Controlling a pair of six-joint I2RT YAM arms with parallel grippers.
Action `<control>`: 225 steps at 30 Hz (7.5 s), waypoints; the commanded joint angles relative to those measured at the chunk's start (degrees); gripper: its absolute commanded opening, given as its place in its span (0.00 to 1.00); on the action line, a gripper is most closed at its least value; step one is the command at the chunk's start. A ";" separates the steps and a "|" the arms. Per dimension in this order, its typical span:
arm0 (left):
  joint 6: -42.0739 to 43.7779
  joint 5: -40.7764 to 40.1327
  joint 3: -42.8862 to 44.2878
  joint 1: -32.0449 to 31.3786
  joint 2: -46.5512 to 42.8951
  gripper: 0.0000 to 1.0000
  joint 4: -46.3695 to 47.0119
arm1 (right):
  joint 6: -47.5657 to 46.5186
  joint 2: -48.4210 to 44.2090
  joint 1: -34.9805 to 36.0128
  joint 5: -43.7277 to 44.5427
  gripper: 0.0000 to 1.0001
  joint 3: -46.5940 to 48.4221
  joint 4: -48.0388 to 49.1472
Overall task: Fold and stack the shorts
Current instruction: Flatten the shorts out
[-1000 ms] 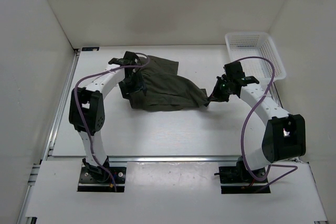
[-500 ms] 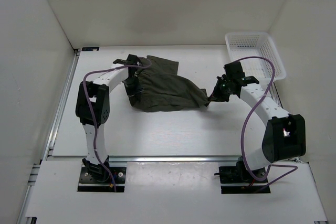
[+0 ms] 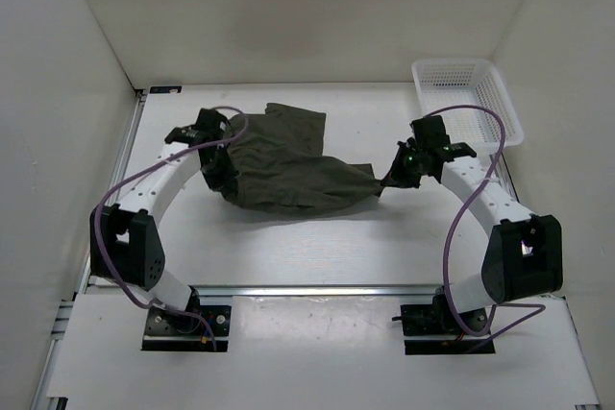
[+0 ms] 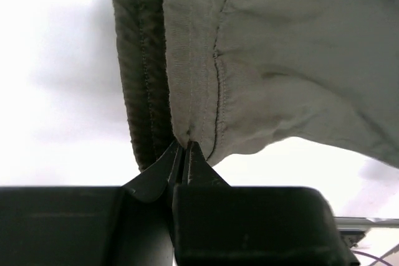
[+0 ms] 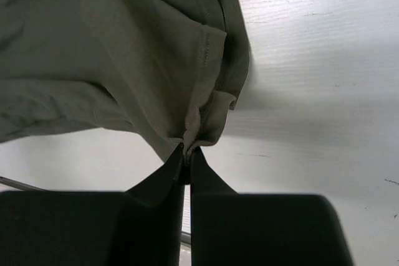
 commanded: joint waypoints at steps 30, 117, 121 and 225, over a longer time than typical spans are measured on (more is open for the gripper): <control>-26.72 -2.33 -37.17 -0.59 -21.09 0.96 10.23 | -0.44 -1.15 4.57 -0.88 0.00 -4.14 0.98; 0.79 12.59 -17.27 11.81 -6.59 1.00 4.58 | 4.47 -8.00 13.96 8.27 0.70 -6.06 -4.74; 0.09 11.83 -21.60 10.66 -3.35 1.00 10.22 | 6.50 -8.63 20.46 6.08 0.74 -11.42 -3.24; 8.26 0.66 -9.20 21.82 -6.23 0.85 -2.79 | 11.23 -15.22 20.05 12.42 0.53 -14.25 -11.77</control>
